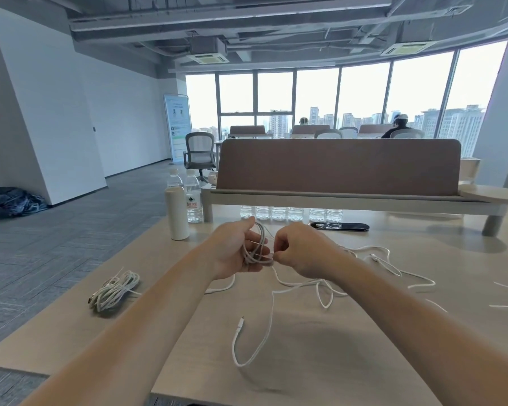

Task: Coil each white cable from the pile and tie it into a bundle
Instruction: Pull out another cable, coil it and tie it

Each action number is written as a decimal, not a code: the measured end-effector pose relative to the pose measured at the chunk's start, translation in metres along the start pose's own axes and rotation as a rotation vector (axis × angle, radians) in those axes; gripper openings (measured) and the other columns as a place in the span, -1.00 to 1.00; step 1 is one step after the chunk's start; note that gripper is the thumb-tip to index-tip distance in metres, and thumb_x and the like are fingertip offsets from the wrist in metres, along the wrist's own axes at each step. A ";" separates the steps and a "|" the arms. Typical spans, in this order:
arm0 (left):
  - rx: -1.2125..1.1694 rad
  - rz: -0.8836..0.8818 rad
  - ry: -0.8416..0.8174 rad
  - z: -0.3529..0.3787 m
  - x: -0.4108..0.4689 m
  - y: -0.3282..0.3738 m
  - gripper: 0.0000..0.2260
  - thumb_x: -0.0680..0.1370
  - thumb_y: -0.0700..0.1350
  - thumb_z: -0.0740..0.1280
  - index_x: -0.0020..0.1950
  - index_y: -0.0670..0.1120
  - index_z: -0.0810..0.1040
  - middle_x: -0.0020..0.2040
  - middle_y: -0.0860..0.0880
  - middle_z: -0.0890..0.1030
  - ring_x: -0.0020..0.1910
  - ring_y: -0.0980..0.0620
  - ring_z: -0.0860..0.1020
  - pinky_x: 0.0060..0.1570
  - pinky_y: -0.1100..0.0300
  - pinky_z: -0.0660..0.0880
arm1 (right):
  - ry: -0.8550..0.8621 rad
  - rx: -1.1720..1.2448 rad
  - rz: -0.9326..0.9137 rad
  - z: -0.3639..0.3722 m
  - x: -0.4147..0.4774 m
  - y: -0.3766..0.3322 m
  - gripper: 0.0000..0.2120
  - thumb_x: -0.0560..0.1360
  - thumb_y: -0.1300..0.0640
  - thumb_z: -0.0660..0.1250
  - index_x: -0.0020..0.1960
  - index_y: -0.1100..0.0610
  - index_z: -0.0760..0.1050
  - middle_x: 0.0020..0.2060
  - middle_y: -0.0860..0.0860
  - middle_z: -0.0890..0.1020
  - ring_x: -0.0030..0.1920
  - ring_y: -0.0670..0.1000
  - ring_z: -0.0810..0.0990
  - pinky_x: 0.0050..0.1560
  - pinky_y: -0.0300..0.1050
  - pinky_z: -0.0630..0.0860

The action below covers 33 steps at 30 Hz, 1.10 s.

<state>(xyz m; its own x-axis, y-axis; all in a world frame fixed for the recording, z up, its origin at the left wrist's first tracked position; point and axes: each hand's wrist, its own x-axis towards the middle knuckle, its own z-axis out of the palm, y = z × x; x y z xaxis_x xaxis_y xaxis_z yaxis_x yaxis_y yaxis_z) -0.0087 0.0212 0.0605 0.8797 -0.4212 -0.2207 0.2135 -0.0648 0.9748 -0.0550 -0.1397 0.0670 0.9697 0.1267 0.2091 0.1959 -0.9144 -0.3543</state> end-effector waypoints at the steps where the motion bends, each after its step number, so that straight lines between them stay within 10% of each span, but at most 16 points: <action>1: -0.010 -0.006 -0.014 0.000 -0.001 0.000 -0.56 0.70 0.09 0.05 0.09 -0.25 0.50 -0.21 -0.17 0.59 -0.18 -0.21 0.66 -0.25 0.13 0.50 | 0.000 -0.003 0.005 0.000 0.000 0.000 -0.85 0.53 0.13 0.38 -0.20 0.02 0.52 -0.32 -0.13 0.51 -0.31 -0.12 0.45 -0.35 -0.23 0.31; 17: 0.119 -0.008 -0.006 0.011 0.002 -0.005 -0.62 0.70 0.00 0.05 -0.12 -0.20 0.50 -0.24 -0.19 0.59 -0.31 -0.14 0.59 -0.32 0.16 0.37 | 0.034 -0.087 -0.046 0.005 0.002 0.002 -0.77 0.50 -0.02 0.44 -0.15 0.00 0.39 -0.15 -0.05 0.54 -0.19 0.01 0.48 -0.30 -0.15 0.33; 26: 0.054 -0.005 -0.009 -0.008 -0.005 0.007 -0.64 0.68 0.02 0.09 0.00 -0.24 0.51 -0.19 -0.26 0.64 -0.37 -0.10 0.53 -0.37 0.16 0.31 | -0.210 0.271 0.012 -0.019 -0.010 0.040 -0.91 0.54 0.16 0.41 -0.08 0.19 0.62 -0.31 0.01 0.72 -0.32 -0.07 0.62 -0.20 -0.19 0.51; 33: 0.096 0.038 -0.109 -0.003 -0.005 0.003 -0.63 0.69 0.01 0.06 0.09 -0.23 0.54 -0.01 -0.29 0.67 -0.18 -0.16 0.62 -0.25 0.11 0.38 | -0.009 0.523 0.202 -0.022 -0.009 0.040 -0.84 0.52 0.17 0.43 -0.18 0.24 0.68 -0.45 0.04 0.58 -0.42 -0.02 0.43 -0.37 -0.22 0.36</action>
<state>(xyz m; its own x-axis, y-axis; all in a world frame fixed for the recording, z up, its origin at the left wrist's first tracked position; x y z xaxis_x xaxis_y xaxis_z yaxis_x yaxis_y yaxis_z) -0.0108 0.0256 0.0646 0.8341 -0.5202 -0.1836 0.1348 -0.1307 0.9822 -0.0593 -0.1863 0.0710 0.9962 -0.0260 0.0831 0.0502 -0.6090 -0.7916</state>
